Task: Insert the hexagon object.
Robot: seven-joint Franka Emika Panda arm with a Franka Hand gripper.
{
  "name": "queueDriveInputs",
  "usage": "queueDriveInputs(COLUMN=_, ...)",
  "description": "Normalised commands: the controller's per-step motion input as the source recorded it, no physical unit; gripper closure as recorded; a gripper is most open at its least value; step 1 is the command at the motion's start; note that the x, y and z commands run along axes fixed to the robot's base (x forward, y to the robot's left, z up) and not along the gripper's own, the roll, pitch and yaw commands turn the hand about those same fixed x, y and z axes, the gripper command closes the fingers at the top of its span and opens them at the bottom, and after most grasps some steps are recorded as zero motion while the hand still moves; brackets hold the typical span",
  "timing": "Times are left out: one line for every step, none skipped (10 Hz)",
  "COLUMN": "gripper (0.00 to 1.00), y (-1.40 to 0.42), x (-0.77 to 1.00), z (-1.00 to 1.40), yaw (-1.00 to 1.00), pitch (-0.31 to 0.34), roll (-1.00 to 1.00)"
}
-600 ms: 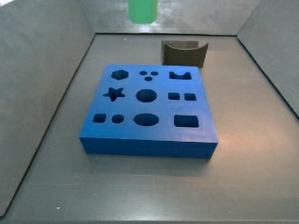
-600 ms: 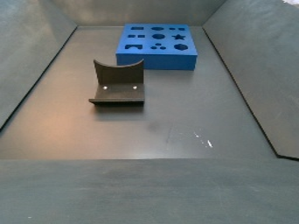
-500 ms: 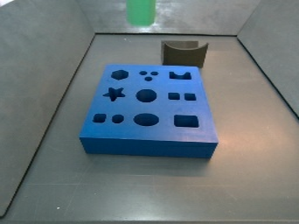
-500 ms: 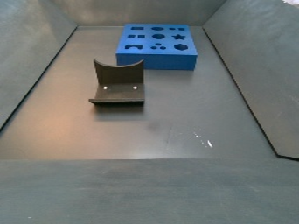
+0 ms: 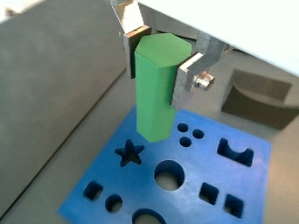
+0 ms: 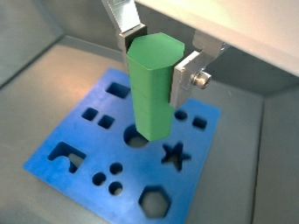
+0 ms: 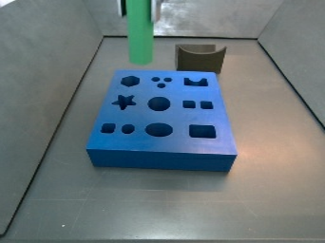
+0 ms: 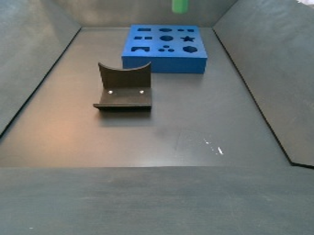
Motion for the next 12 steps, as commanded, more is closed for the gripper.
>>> queueDriveInputs(gripper=1.0, y=0.16, x=-0.01, z=-0.68, yaw=-0.88, pitch=0.0, roll=0.08)
queueDriveInputs(gripper=1.0, y=0.14, x=-0.02, z=-0.65, yaw=-0.89, pitch=0.0, roll=0.11)
queueDriveInputs(gripper=1.0, y=0.29, x=-0.06, z=-0.65, yaw=-0.78, pitch=-0.027, roll=0.02)
queueDriveInputs(gripper=1.0, y=0.56, x=-0.11, z=-0.51, yaw=-0.45, pitch=-0.074, roll=0.0)
queueDriveInputs(gripper=1.0, y=0.61, x=-0.14, z=-0.2, yaw=0.0, pitch=-0.041, roll=-0.11)
queueDriveInputs(gripper=1.0, y=0.48, x=-0.22, z=-0.2, yaw=0.0, pitch=-0.067, roll=-0.03)
queueDriveInputs(gripper=1.0, y=0.4, x=-0.26, z=-0.25, yaw=0.0, pitch=-0.139, roll=-0.12)
queueDriveInputs(gripper=1.0, y=0.21, x=-0.33, z=-0.18, yaw=0.0, pitch=-0.167, roll=-0.16)
queueDriveInputs(gripper=1.0, y=0.1, x=-0.38, z=-0.04, yaw=0.0, pitch=-0.129, roll=-0.16)
queueDriveInputs(gripper=1.0, y=0.05, x=-0.31, z=-0.03, yaw=0.0, pitch=-0.093, roll=-0.11)
queueDriveInputs(gripper=1.0, y=0.05, x=-0.16, z=-0.08, yaw=0.01, pitch=-0.067, roll=-0.09)
queueDriveInputs(gripper=1.0, y=0.08, x=0.0, z=-0.19, yaw=0.09, pitch=-0.047, roll=-0.08)
